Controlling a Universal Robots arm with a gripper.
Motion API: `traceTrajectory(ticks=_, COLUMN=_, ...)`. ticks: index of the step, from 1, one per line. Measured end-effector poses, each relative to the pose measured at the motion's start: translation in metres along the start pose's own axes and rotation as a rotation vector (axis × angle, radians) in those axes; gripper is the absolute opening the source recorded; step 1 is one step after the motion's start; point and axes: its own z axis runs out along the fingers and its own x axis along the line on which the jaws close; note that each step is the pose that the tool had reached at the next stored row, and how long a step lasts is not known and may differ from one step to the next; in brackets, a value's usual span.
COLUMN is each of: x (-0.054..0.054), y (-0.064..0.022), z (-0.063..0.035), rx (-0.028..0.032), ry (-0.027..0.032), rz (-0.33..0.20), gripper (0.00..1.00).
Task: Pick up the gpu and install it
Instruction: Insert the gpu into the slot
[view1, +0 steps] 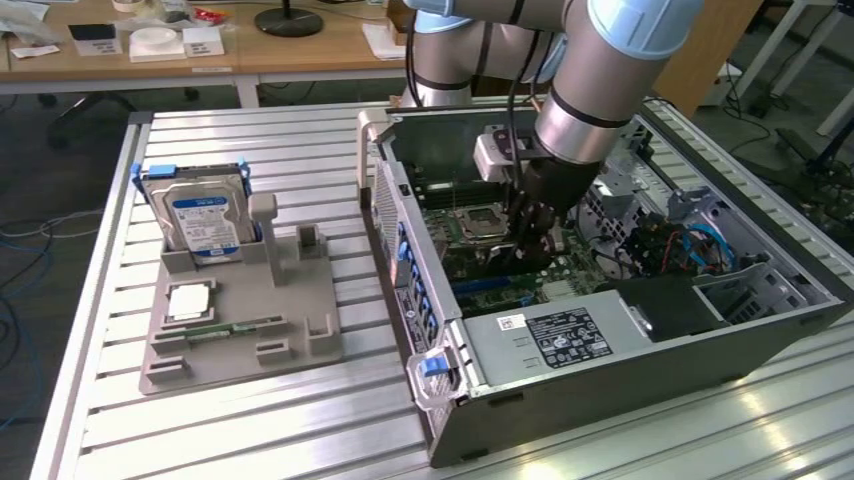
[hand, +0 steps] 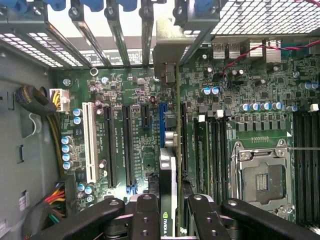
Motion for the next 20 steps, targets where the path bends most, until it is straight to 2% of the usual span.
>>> traceTrajectory(ticks=5, x=0.000, y=0.0000, z=-0.0001, rx=-0.0003, ry=0.0003, rz=-0.002, gripper=0.26)
traceTrajectory(ticks=9, x=0.000, y=-0.0011, z=-0.0002, rx=-0.0031, ry=0.0023, rz=-0.041, gripper=0.26)
traceTrajectory(ticks=13, x=0.000, y=-0.0013, z=-0.0001, rx=-0.0032, ry=0.0033, rz=-0.042, gripper=0.26)
traceTrajectory(ticks=14, x=0.000, y=-0.0018, z=-0.0015, rx=-0.0042, ry=0.0166, rz=-0.042, gripper=0.26)
traceTrajectory(ticks=15, x=0.000, y=-0.0018, z=-0.0027, rx=-0.0045, ry=0.0183, rz=-0.041, gripper=0.26)
traceTrajectory(ticks=18, x=-0.001, y=-0.0020, z=-0.0040, rx=-0.0043, ry=0.0178, rz=-0.042, gripper=0.26)
traceTrajectory(ticks=19, x=-0.001, y=-0.0023, z=-0.0112, rx=-0.0044, ry=0.0182, rz=-0.042, gripper=0.26)
traceTrajectory(ticks=20, x=-0.001, y=-0.0023, z=-0.0112, rx=-0.0045, ry=0.0182, rz=-0.042, gripper=0.26)
